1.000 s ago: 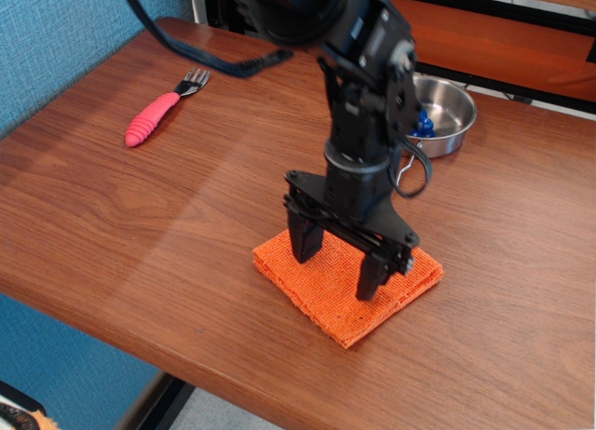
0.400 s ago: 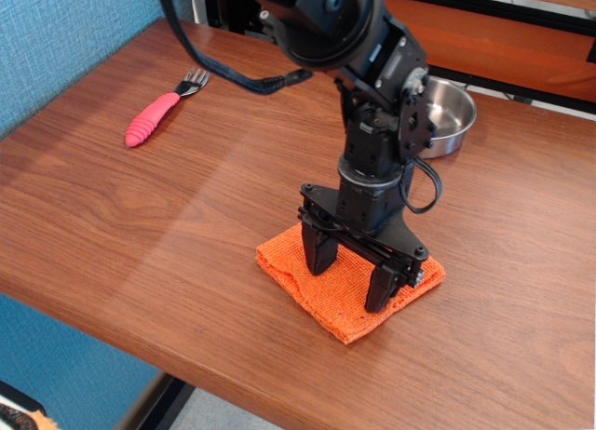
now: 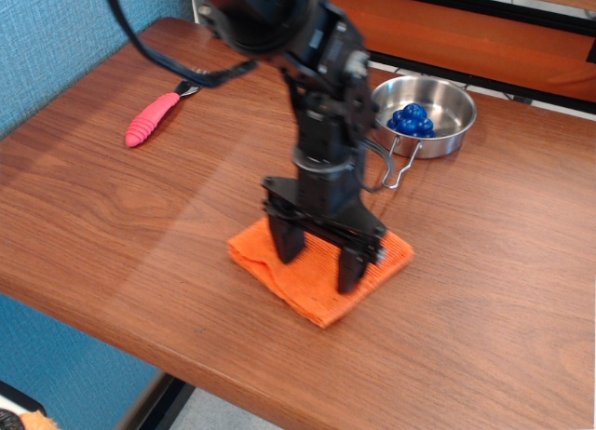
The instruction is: Move the orange towel from the center to the left corner
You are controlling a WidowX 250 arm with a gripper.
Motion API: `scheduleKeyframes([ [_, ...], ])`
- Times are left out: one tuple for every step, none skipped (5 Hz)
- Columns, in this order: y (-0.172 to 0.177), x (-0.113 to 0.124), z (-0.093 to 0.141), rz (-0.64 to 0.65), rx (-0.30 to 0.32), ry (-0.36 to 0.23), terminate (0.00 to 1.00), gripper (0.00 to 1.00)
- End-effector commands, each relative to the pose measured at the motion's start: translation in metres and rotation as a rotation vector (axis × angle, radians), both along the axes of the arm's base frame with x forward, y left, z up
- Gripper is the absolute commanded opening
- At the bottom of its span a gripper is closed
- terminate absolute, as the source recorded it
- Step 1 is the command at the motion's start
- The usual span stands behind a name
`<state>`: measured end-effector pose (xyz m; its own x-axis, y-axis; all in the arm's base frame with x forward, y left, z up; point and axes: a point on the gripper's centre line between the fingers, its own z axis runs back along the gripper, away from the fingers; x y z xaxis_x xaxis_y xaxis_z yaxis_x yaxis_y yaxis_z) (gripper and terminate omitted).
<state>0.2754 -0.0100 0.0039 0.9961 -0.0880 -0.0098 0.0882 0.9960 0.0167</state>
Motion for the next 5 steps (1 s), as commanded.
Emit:
scheduleKeyframes([
  [0.072,-0.012,-0.004,0.105,0.075,0.050,0.00,1.00],
  [0.103,-0.018,-0.012,0.141,0.095,0.091,0.00,1.00],
  [0.130,-0.022,-0.017,0.203,0.119,0.117,0.00,1.00],
  [0.156,-0.028,-0.018,0.260,0.120,0.126,0.00,1.00],
  [0.167,-0.035,-0.019,0.261,0.119,0.146,0.00,1.00],
])
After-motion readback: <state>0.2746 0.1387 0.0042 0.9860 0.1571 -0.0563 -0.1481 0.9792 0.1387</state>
